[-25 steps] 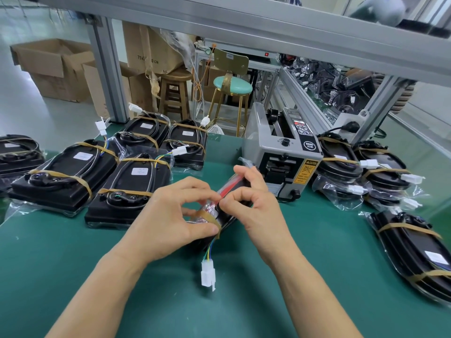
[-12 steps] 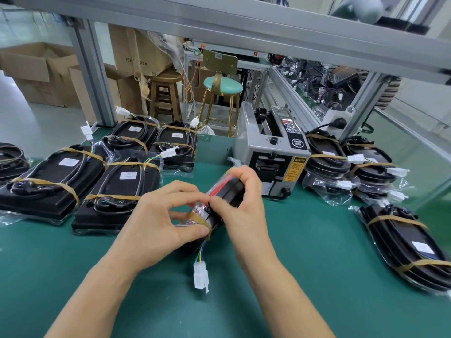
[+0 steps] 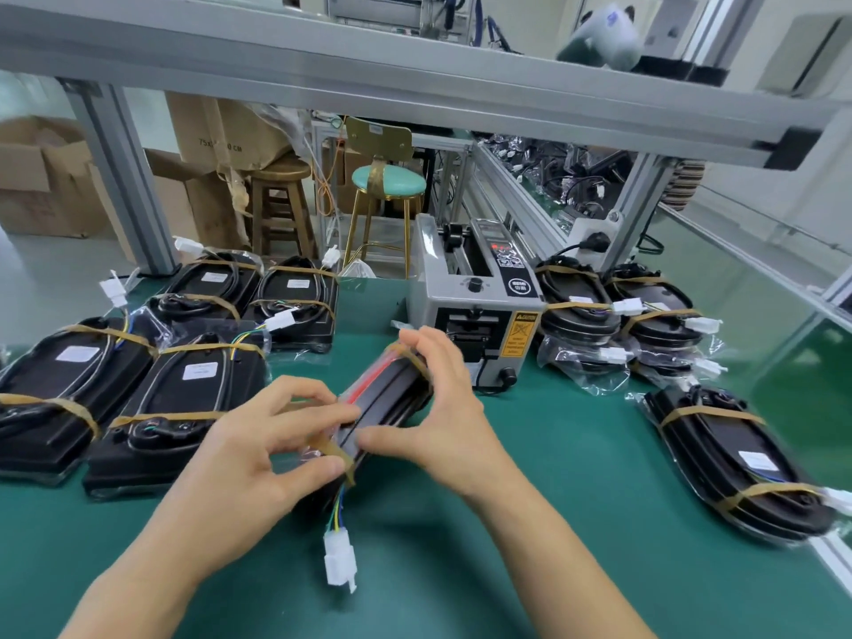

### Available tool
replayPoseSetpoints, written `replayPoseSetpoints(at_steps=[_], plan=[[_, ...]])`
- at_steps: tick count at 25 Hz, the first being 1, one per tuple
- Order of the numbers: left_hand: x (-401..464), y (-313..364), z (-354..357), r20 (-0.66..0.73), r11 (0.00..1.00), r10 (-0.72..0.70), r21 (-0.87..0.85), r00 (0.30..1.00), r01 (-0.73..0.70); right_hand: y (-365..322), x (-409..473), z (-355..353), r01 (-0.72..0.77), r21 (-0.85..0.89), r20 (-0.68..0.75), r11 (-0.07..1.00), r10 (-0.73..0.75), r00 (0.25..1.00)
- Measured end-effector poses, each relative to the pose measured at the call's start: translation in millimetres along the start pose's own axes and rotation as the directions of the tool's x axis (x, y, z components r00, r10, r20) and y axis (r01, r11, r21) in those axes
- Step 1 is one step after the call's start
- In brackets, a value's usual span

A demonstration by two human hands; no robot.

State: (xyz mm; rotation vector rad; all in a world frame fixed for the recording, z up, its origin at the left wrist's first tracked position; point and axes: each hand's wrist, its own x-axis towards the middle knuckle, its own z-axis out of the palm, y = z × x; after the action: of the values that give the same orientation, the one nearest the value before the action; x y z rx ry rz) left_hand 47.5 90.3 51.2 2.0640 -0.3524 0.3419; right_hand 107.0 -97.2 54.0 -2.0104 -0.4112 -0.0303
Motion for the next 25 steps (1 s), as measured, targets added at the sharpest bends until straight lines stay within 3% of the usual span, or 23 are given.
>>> replayPoseSetpoints(at_steps=[2,6,9,12,16,20,22,25], plan=[[-1.8,-1.5,-6.7,0.023,1.0,-0.002,0.021,1.0,0.001,11.2,9.0,-17.7,-0.065,0.047,-0.034,0.997,0.067,0.997],[-1.4,-0.5,-25.9,0.04,0.999,-0.049,0.019,0.998,0.049,27.9,15.4,-28.2,-0.166,0.209,0.186,0.964,0.127,0.974],[10.6,17.2,-10.1,-0.051,0.909,0.003,0.417,0.999,0.019,32.8,10.4,-20.3,-0.123,0.272,0.116,0.954,0.095,0.989],[29.9,32.6,28.6,0.122,0.792,0.017,0.605,0.992,-0.088,32.8,7.3,-20.7,-0.136,0.342,0.152,0.93,0.088,0.984],[43.7,26.9,31.2,0.18,0.856,-0.105,0.517,0.978,-0.003,30.3,18.8,-37.7,-0.238,0.451,0.263,0.86,0.126,0.956],[45.7,25.7,18.8,0.266,0.905,-0.036,0.418,0.963,-0.082,26.9,34.3,-27.1,-0.339,0.585,0.27,0.737,0.217,0.938],[49.2,28.5,14.1,0.335,0.919,-0.014,0.375,0.942,-0.12,27.4,42.3,-22.4,-0.482,0.651,0.341,0.586,0.342,0.876],[51.9,28.7,7.7,0.405,0.944,-0.024,0.311,0.914,-0.113,29.3,50.0,-24.5,-0.7,0.591,0.524,0.401,0.47,0.711]])
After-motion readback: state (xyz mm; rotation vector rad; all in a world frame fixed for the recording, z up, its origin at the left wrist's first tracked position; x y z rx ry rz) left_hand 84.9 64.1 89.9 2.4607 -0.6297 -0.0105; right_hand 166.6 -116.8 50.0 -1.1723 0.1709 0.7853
